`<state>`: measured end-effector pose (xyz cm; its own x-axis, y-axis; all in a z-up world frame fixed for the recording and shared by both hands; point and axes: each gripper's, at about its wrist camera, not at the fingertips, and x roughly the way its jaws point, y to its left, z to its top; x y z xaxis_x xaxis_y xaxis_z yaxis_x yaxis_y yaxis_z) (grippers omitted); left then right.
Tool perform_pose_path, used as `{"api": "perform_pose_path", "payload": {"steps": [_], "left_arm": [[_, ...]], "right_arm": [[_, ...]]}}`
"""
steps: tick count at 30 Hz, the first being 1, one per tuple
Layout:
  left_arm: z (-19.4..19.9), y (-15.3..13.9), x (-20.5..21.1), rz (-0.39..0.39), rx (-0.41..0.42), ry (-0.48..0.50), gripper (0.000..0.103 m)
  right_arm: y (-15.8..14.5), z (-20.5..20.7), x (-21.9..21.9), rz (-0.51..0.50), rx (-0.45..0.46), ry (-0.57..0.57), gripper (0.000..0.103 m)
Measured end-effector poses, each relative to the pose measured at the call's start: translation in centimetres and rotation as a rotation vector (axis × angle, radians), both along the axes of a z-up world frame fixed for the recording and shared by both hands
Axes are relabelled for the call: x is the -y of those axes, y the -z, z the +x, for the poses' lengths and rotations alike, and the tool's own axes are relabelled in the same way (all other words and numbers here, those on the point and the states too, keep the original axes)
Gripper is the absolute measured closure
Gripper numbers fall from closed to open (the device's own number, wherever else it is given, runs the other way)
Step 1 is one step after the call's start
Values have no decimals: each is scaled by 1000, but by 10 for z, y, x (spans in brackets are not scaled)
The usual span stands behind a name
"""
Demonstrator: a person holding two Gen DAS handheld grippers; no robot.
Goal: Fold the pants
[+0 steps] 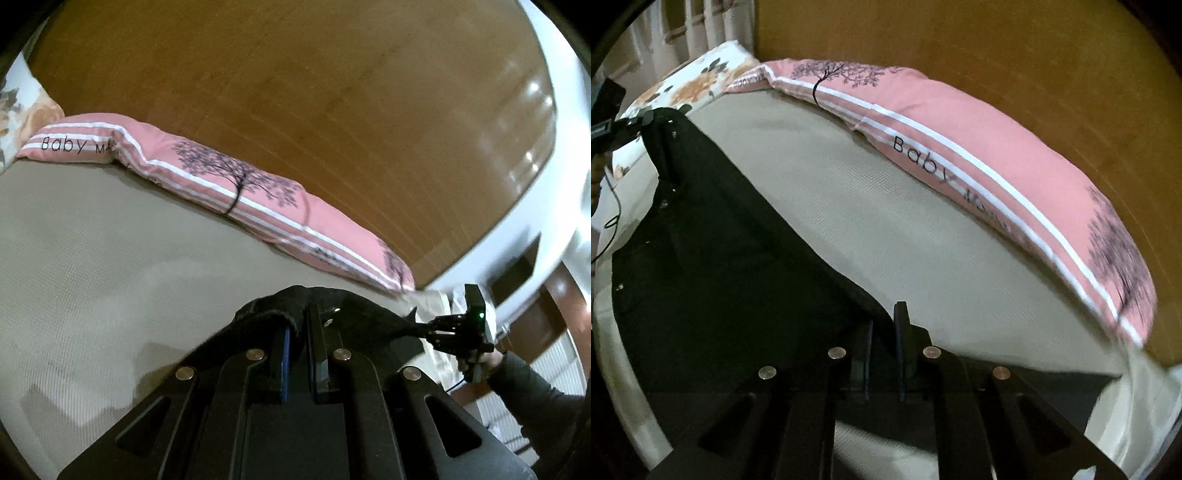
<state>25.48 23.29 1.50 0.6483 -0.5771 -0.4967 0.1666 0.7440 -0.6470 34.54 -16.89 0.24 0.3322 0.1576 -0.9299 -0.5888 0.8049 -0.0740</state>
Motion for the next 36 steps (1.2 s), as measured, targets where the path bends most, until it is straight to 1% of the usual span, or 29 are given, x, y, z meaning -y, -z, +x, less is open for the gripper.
{"api": "perform_pose_path", "payload": {"steps": [2,5,8,9,12,14,18,20,22,23,24,25,26,27,28,29,30,31,32,33,36], "left_arm": [[-20,-5,4,19,-2,36,95],[-54,-10,10,65,-6,88,94],[-89,-4,14,111,-29,126,93],[-101,4,14,131,-45,134,93],[-126,30,12,150,-117,149,92],[-140,50,15,193,-162,160,92],[-158,85,31,296,-243,193,92],[-165,90,39,344,-235,196,91],[-170,89,44,373,-226,179,90],[-169,88,44,379,-228,169,88],[-169,88,45,388,-239,160,86],[-170,88,46,403,-257,154,79],[-172,89,47,412,-277,146,77],[-172,90,48,408,-289,143,77],[-175,89,47,405,-296,136,76],[-177,87,44,407,-299,126,70],[-182,84,41,413,-301,108,65],[-185,81,38,409,-298,86,55],[-187,78,36,398,-295,65,48],[-191,76,31,375,-299,39,48],[-199,71,22,259,-323,-4,48]], "right_arm": [[-3,-27,5,-5,15,18,95],[-5,-78,16,4,8,55,95],[-1,-122,19,36,-6,98,96],[1,-132,19,44,-8,108,96],[16,-166,19,81,-44,147,96],[31,-185,20,96,-63,180,95],[59,-199,22,97,-113,213,95],[69,-202,22,90,-112,241,95],[72,-204,22,88,-102,265,95],[71,-204,21,91,-96,276,93],[72,-205,21,97,-93,293,92],[73,-206,20,97,-87,316,91],[72,-205,18,94,-82,326,90],[70,-207,16,87,-69,340,89],[69,-209,16,84,-66,345,82],[66,-212,16,91,-68,353,75],[63,-214,17,102,-64,360,73],[59,-219,18,119,-57,370,68],[56,-223,20,135,-54,379,65],[54,-228,22,153,-51,389,65],[49,-240,30,211,-54,437,65]]}}
